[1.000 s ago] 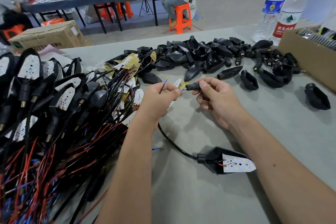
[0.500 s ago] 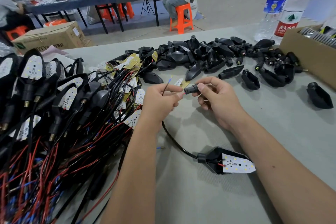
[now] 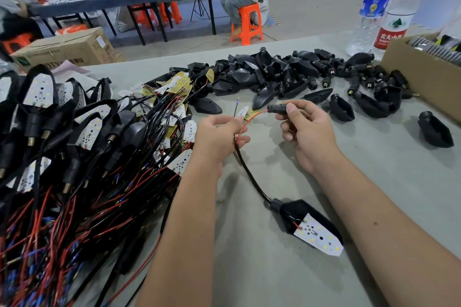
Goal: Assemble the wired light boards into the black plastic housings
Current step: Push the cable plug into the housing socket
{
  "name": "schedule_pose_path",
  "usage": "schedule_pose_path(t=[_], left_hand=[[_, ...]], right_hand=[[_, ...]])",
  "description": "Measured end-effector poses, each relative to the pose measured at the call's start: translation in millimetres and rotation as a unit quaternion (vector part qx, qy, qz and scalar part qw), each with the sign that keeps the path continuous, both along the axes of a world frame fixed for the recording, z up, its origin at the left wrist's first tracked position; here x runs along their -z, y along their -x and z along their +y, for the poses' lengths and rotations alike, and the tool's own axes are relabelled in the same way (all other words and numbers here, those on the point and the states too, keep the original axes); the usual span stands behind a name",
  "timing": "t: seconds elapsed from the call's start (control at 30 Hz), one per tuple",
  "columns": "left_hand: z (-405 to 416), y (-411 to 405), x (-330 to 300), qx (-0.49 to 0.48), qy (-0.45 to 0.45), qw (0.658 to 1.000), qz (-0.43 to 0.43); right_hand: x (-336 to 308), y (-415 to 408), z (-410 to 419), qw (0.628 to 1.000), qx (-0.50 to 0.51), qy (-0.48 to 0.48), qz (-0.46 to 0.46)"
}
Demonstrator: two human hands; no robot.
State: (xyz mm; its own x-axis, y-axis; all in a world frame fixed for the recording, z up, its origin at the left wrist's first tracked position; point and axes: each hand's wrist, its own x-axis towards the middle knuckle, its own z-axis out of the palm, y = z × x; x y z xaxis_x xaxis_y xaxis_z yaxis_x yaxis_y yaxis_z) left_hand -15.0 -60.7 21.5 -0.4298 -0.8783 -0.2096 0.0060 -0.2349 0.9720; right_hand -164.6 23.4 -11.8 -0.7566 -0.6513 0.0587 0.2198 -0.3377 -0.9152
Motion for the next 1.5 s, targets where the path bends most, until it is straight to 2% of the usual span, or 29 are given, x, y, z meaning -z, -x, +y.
schedule_pose_path(t=[0.2, 0.47, 0.67, 0.87, 1.0, 1.13, 1.33, 1.5], left_hand=[[1.5, -4.2, -2.4, -0.017, -0.01, 1.0, 0.014], [1.8, -2.8, -0.2, -0.002, 0.009, 0.999, 0.042], [3.9, 3.2, 1.7, -0.003, 0.034, 0.997, 0.063], [11.2, 14.0, 3.6, -0.035, 0.02, 0.993, 0.115], [15.5, 19.5, 3.2, -0.028, 0.007, 0.994, 0.107], [14.9, 18.8, -3.0, 0.002, 0.001, 0.997, 0.08], [16.2, 17.4, -7.0, 0.001, 0.08, 0.993, 0.091], [21.1, 21.1, -4.1, 0.04, 0.148, 0.988, 0.02]], right_hand=[[-1.4, 3.4, 1.4, 0.999, 0.011, 0.013, -0.043], [-4.1, -1.0, 1.4, 1.0, 0.021, -0.009, -0.007], [-7.4, -3.5, 5.3, 0.999, -0.051, -0.005, 0.005], [-10.7, -3.4, 7.1, 0.986, -0.122, 0.066, -0.096], [-8.7, -5.2, 7.3, 0.989, -0.135, 0.023, -0.052], [-8.3, -7.6, 6.2, 0.987, -0.157, 0.019, -0.01], [-3.1, -11.8, 1.8, 0.987, -0.149, -0.01, 0.051], [-0.7, -13.9, 0.7, 0.983, -0.159, -0.007, 0.088]])
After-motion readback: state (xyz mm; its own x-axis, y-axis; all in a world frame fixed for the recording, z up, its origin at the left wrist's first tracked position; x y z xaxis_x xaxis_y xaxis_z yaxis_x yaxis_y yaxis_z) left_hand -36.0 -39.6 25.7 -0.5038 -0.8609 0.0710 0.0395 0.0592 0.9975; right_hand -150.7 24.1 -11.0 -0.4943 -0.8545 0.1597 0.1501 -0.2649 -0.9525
